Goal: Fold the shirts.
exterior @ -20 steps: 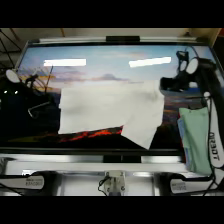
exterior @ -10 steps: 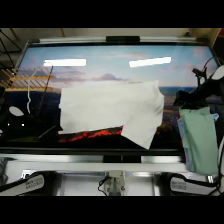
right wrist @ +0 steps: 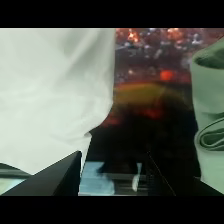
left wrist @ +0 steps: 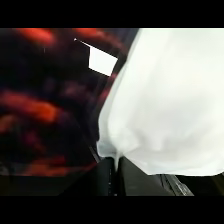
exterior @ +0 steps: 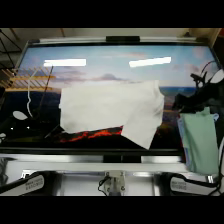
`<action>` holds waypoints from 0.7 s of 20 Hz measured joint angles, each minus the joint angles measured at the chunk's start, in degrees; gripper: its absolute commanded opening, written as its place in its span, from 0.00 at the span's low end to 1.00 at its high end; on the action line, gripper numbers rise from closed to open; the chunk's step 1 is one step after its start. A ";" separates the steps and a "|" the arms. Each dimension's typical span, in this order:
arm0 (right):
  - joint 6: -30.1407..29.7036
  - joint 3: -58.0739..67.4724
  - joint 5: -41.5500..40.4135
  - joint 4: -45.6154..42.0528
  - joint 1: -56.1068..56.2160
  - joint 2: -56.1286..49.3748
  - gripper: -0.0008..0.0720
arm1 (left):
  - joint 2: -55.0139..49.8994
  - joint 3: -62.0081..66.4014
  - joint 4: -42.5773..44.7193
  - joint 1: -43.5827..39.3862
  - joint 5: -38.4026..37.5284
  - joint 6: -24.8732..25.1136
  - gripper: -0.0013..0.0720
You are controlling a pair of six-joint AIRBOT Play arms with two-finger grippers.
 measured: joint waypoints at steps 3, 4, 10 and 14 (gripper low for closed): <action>-1.22 -8.00 -4.57 3.30 0.00 -0.02 0.71 | 1.20 -0.11 0.63 -0.09 0.87 0.02 0.06; -1.49 -10.29 -6.67 4.00 0.04 -0.04 0.71 | 1.64 -0.11 1.07 -0.07 0.94 0.02 0.06; -2.27 -16.81 -18.03 9.25 0.00 -2.23 0.71 | 3.48 -0.11 0.59 -0.09 -1.11 0.02 0.06; -3.21 -17.51 -20.37 13.44 1.01 -4.96 0.59 | 3.72 -0.07 0.33 -0.09 -1.81 0.04 0.06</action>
